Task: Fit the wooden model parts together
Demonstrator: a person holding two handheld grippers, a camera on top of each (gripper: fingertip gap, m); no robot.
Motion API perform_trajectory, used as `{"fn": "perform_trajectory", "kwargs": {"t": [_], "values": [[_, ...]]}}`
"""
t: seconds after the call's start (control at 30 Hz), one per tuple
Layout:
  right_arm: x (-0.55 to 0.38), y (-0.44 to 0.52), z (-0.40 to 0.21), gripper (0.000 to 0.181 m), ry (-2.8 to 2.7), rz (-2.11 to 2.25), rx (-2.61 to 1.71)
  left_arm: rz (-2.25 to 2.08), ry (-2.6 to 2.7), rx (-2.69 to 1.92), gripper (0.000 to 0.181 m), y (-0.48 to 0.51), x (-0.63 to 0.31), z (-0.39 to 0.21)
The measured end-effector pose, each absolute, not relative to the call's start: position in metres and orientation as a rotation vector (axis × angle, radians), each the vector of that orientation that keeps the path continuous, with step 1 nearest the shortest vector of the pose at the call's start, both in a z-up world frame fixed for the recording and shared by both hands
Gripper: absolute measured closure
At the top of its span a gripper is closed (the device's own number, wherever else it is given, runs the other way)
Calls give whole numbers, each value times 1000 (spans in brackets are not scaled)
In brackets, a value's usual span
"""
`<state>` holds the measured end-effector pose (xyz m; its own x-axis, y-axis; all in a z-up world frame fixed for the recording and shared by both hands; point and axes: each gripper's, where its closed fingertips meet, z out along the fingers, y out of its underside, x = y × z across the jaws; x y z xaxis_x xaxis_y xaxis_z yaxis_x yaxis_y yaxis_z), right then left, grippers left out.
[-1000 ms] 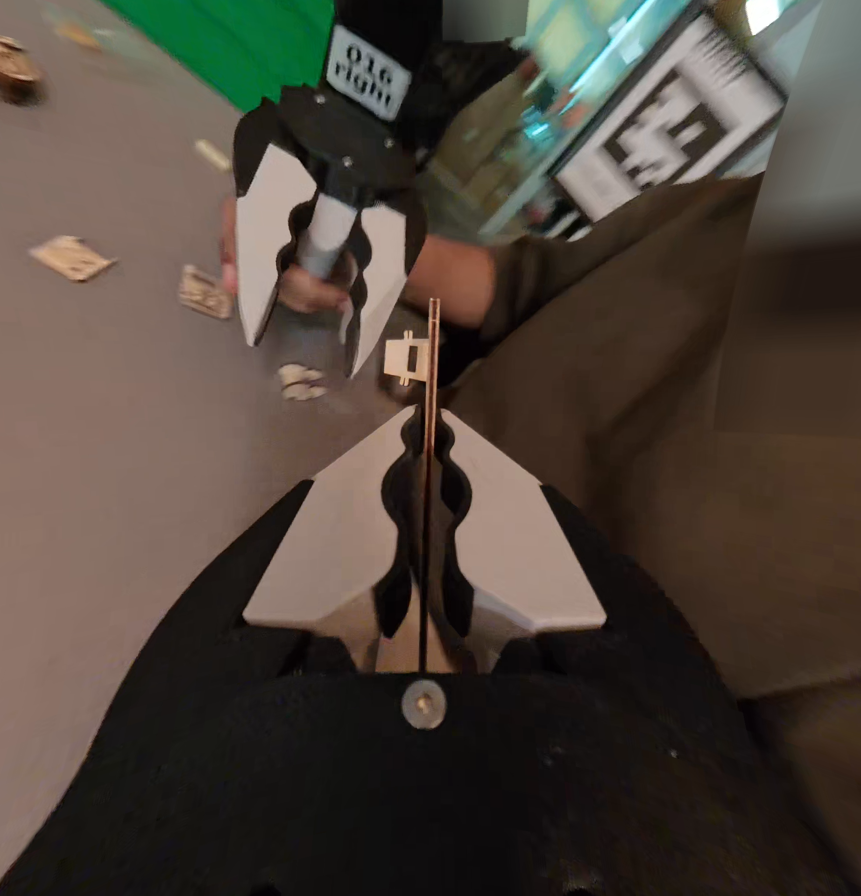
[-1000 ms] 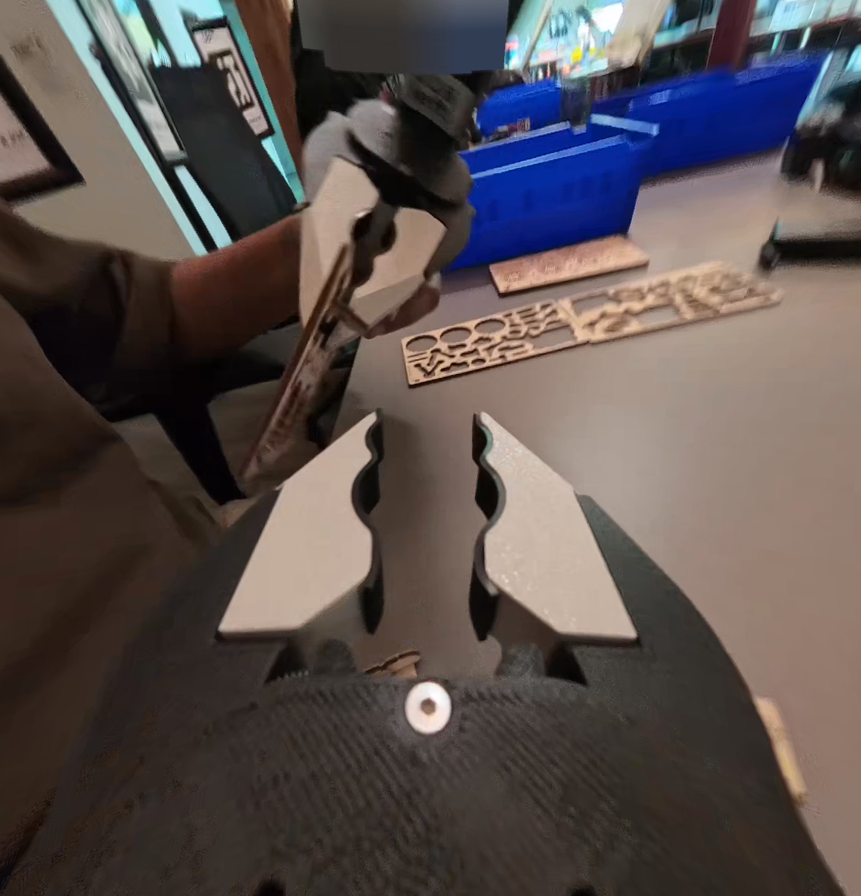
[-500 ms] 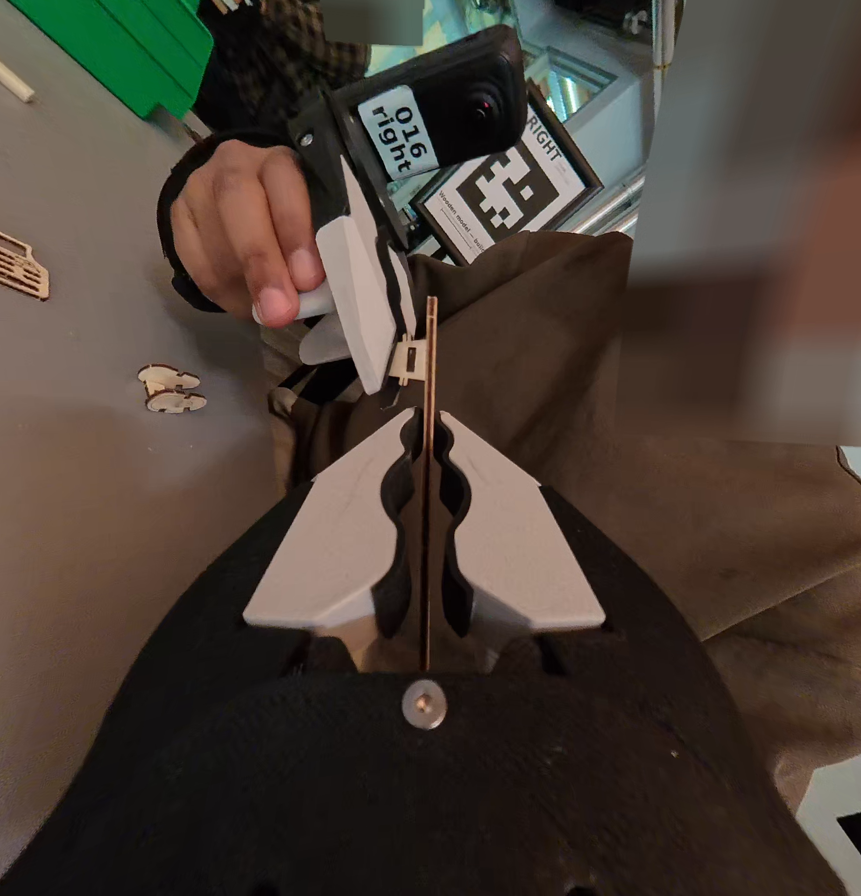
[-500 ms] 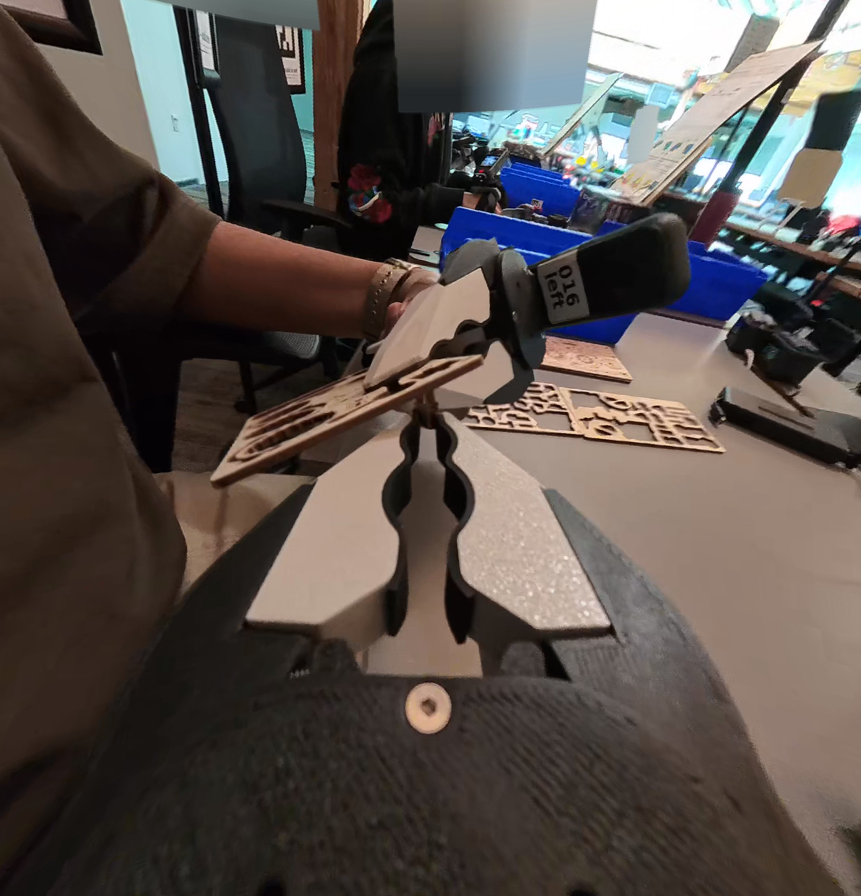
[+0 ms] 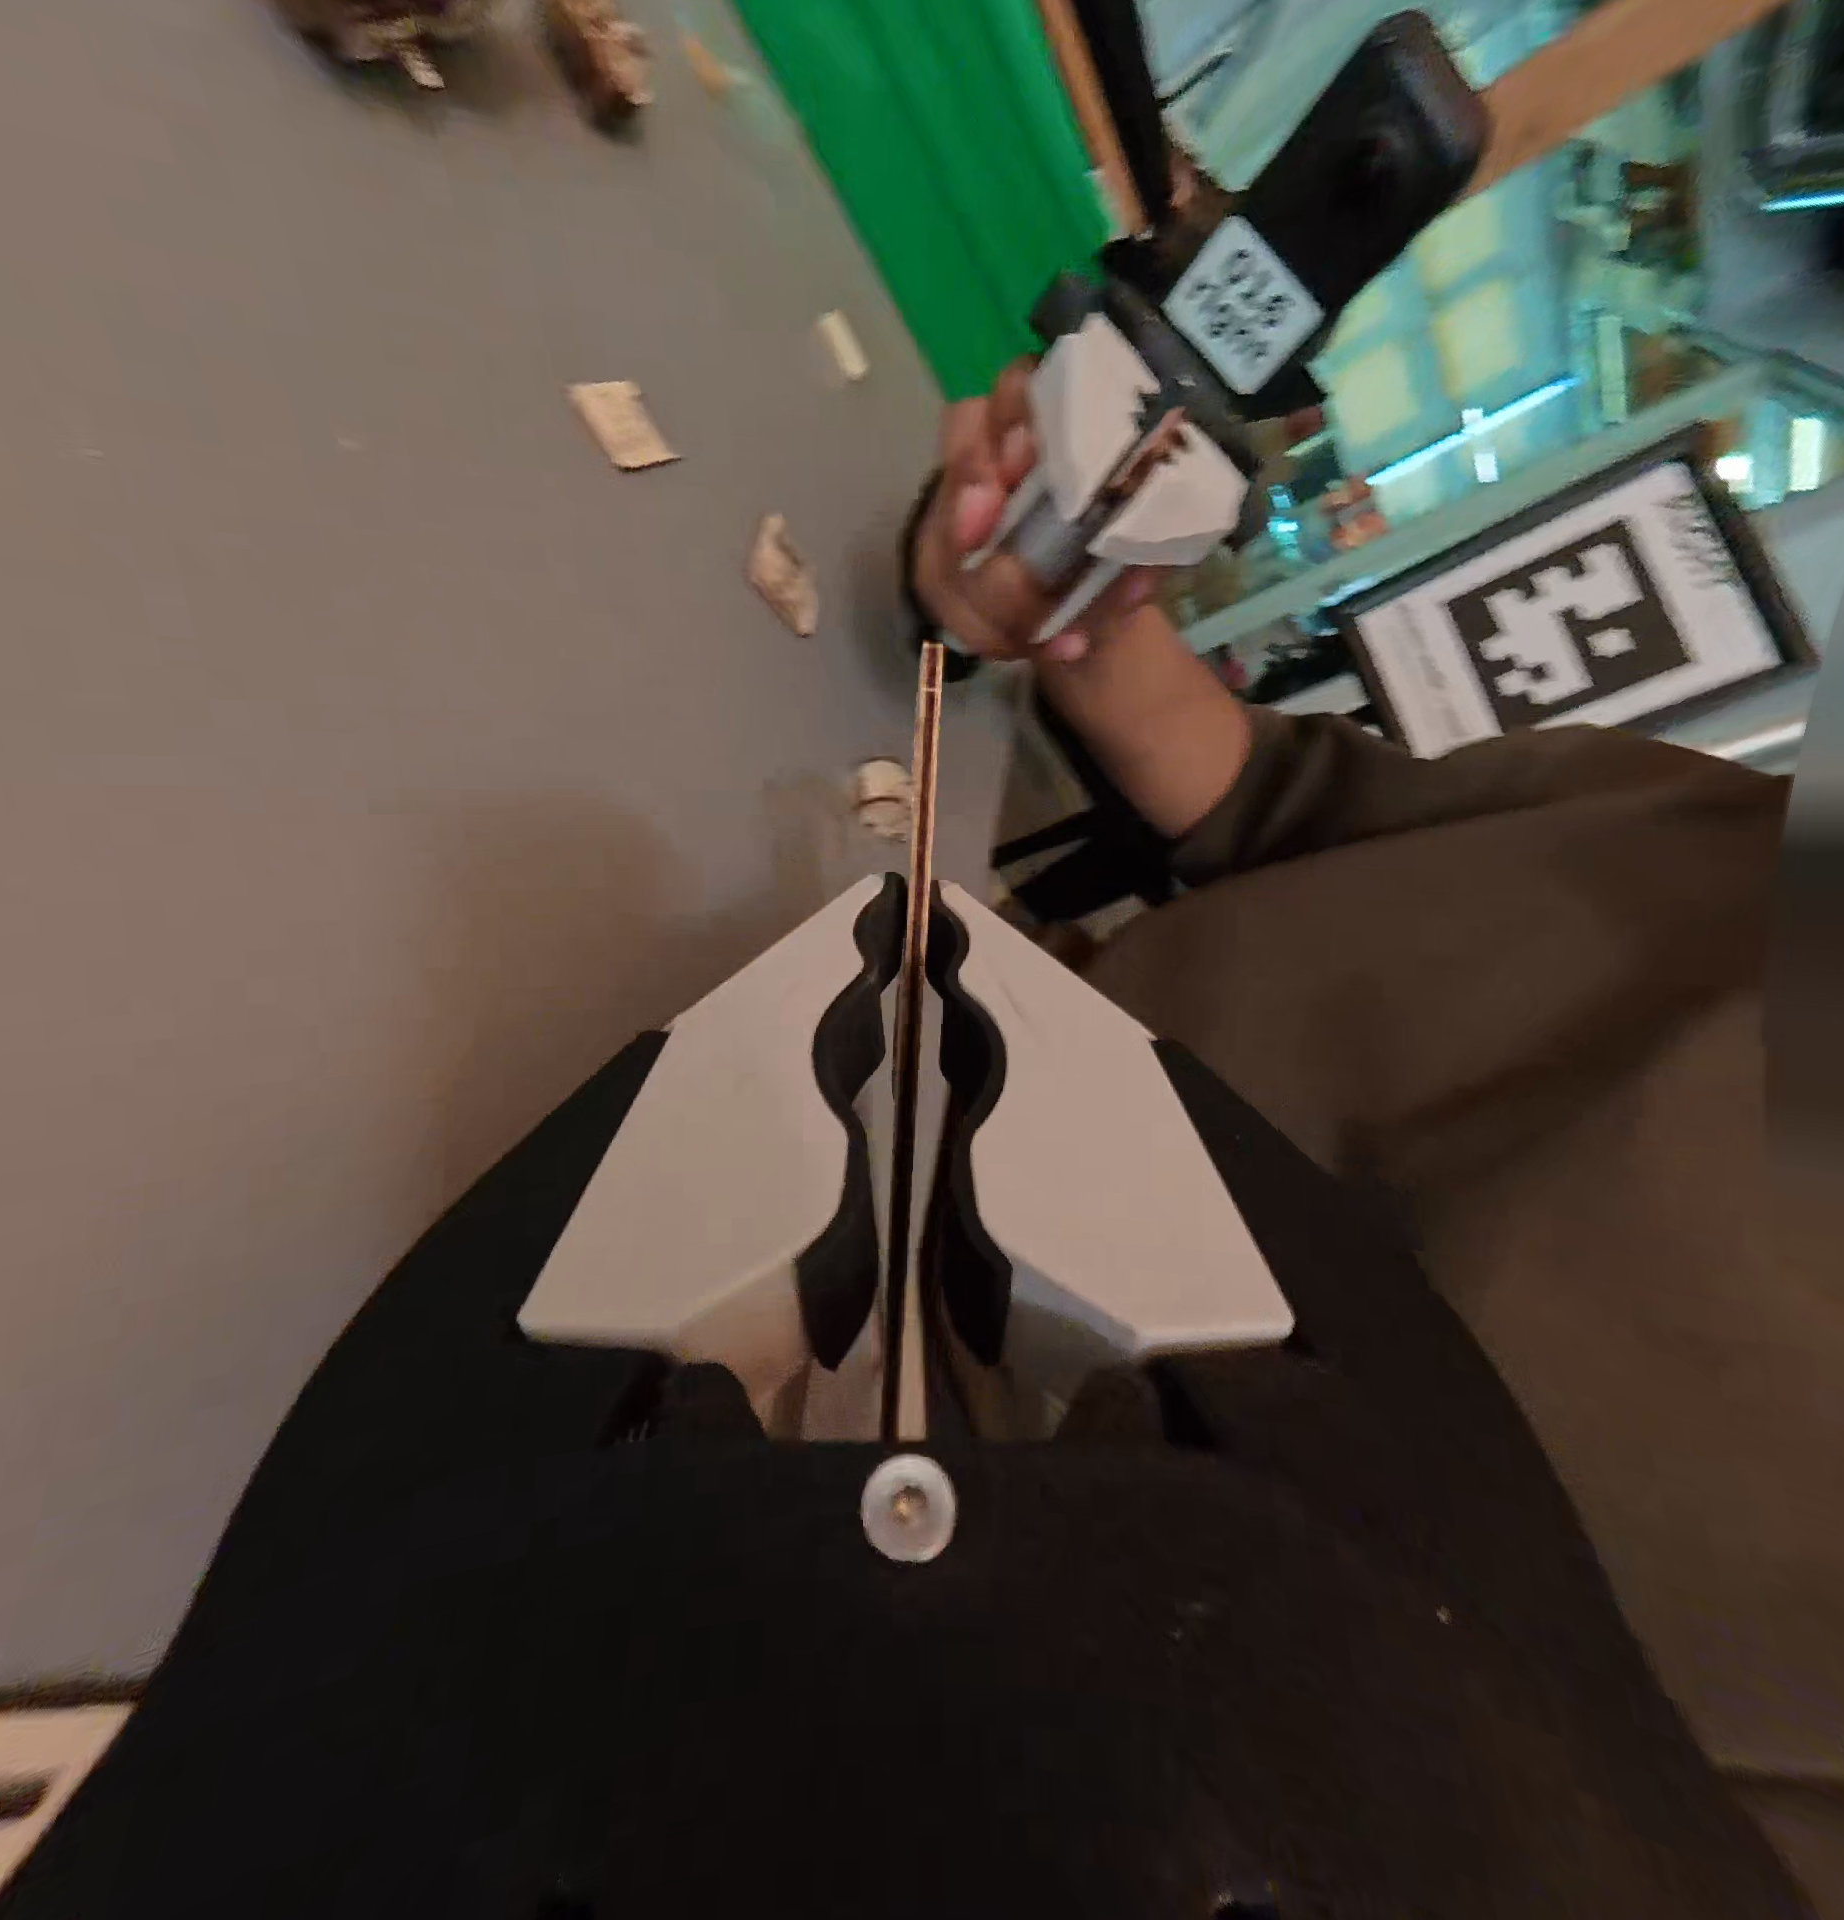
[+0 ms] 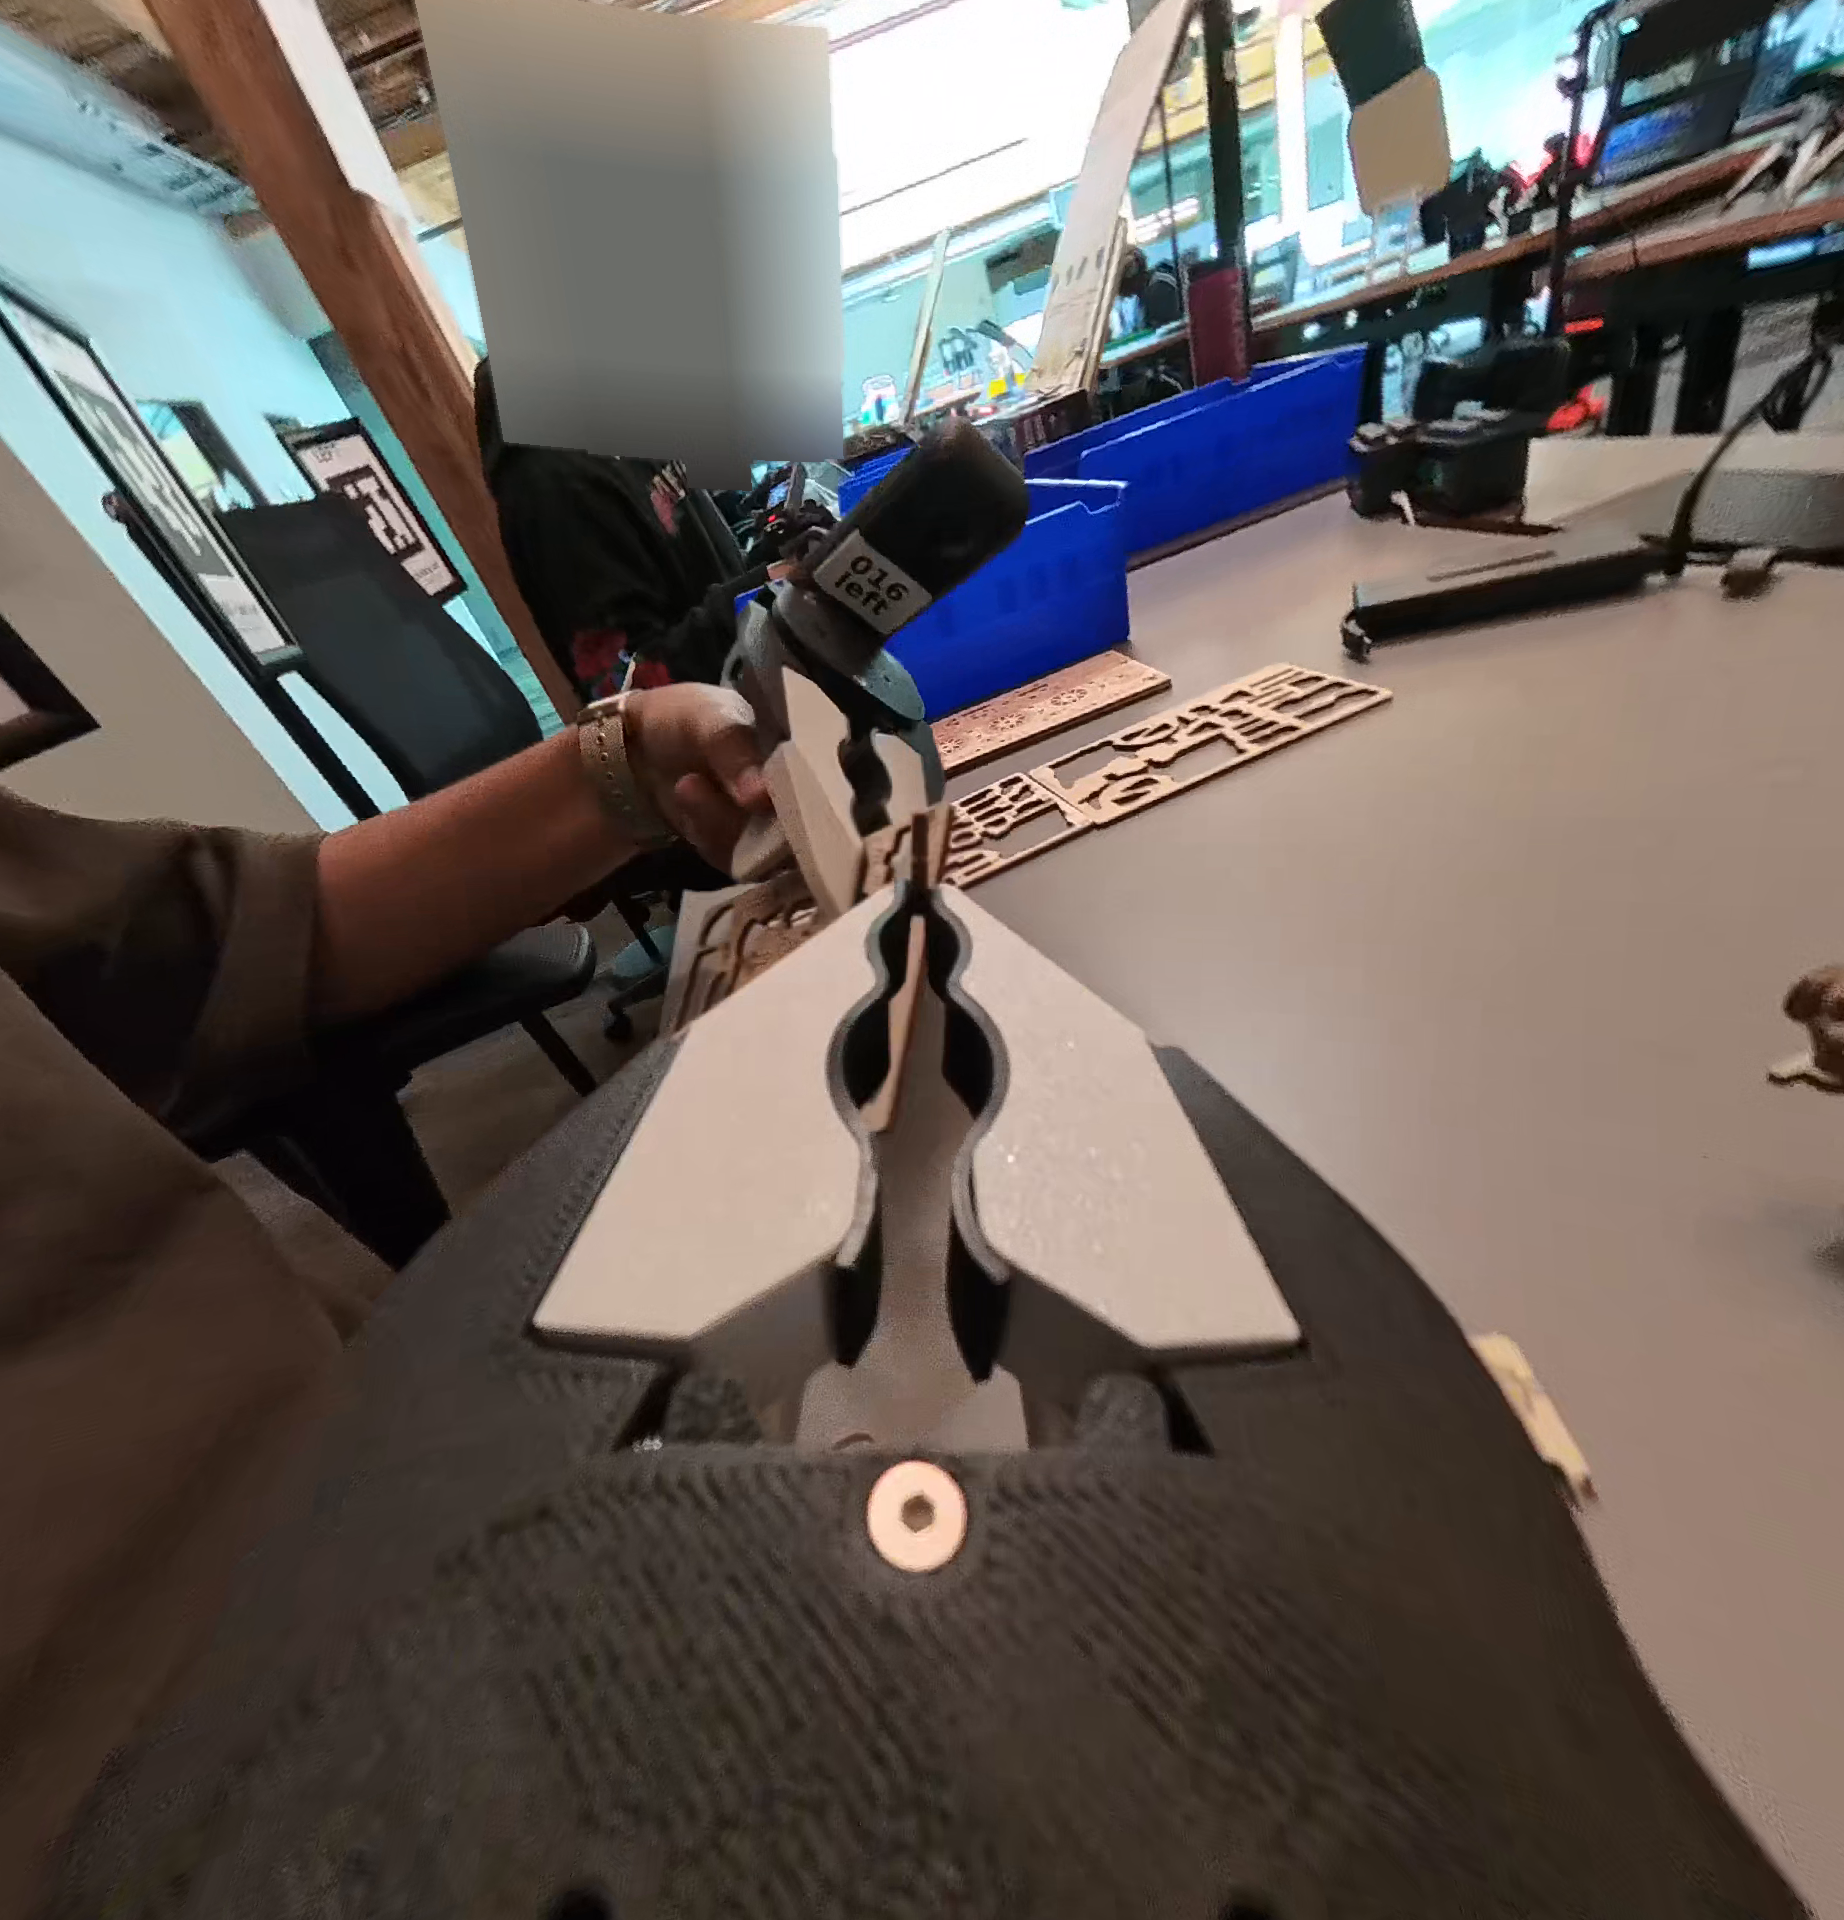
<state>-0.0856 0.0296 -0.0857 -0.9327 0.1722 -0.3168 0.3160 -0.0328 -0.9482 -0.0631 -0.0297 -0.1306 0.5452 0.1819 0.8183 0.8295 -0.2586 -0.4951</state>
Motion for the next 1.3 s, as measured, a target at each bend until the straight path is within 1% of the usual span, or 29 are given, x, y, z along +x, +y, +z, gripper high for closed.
{"fn": "perform_trajectory", "kwargs": {"t": [0.27, 0.37, 0.4, 0.43, 0.47, 0.5, 0.53, 0.57, 0.63, 0.67, 0.7, 0.73, 0.83, 0.97, 1.07, 1.13, 1.2, 1.3], "values": [[-86, 59, -95, 181, 2196, -2156, 676, -587, -1041, -1933, 178, -38, -112, -169], [-84, 71, -97, 181, 2208, -2167, 725, -571, -1078, -1922, 175, -41, -130, -173], [-84, 74, -98, 181, 2218, -2170, 740, -529, -1105, -1948, 168, -45, -137, -178], [-84, 77, -99, 181, 2228, -2172, 754, -471, -1132, -1999, 151, -51, -143, -184], [-84, 79, -100, 181, 2240, -2171, 767, -396, -1160, -2060, 139, -58, -150, -191], [-84, 81, -102, 181, 2255, -2168, 783, -331, -1177, -2092, 136, -63, -156, -192], [-85, 83, -104, 181, 2272, -2162, 800, -284, -1197, -2093, 121, -66, -162, -190], [-87, 84, -106, 181, 2291, -2154, 820, -250, -1206, -2083, 115, -68, -166, -184], [-92, 86, -110, 181, 2337, -2142, 867, -185, -1184, -2034, 116, -65, -171, -166], [-95, 87, -113, 181, 2369, -2140, 887, -194, -1147, -1998, 120, -57, -168, -154], [-99, 89, -115, 181, 2422, -2141, 911, -246, -1088, -1957, 130, -44, -160, -140], [-104, 92, -117, 181, 2504, -2141, 933, -331, -1019, -1906, 135, -27, -149, -126], [-116, 101, -121, 181, 2910, -2127, 876, -604, -876, -1748, 138, 20, -111, -101], [-118, 95, -121, 181, 3562, -1986, 431, -814, -936, -1490, 133, 63, -92, -104], [-116, 83, -122, 181, 3952, -1762, -29, -989, -969, -1248, 136, 70, -88, -97], [-113, 75, -122, 181, 4043, -1697, -220, -971, -998, -1228, 143, 67, -91, -102], [-113, 72, -119, 181, 4071, -1684, -255, -934, -1022, -1289, 145, 64, -90, -112], [-112, 66, -117, 181, 4076, -1684, -370, -945, -1006, -1236, 148, 58, -90, -105]]}}
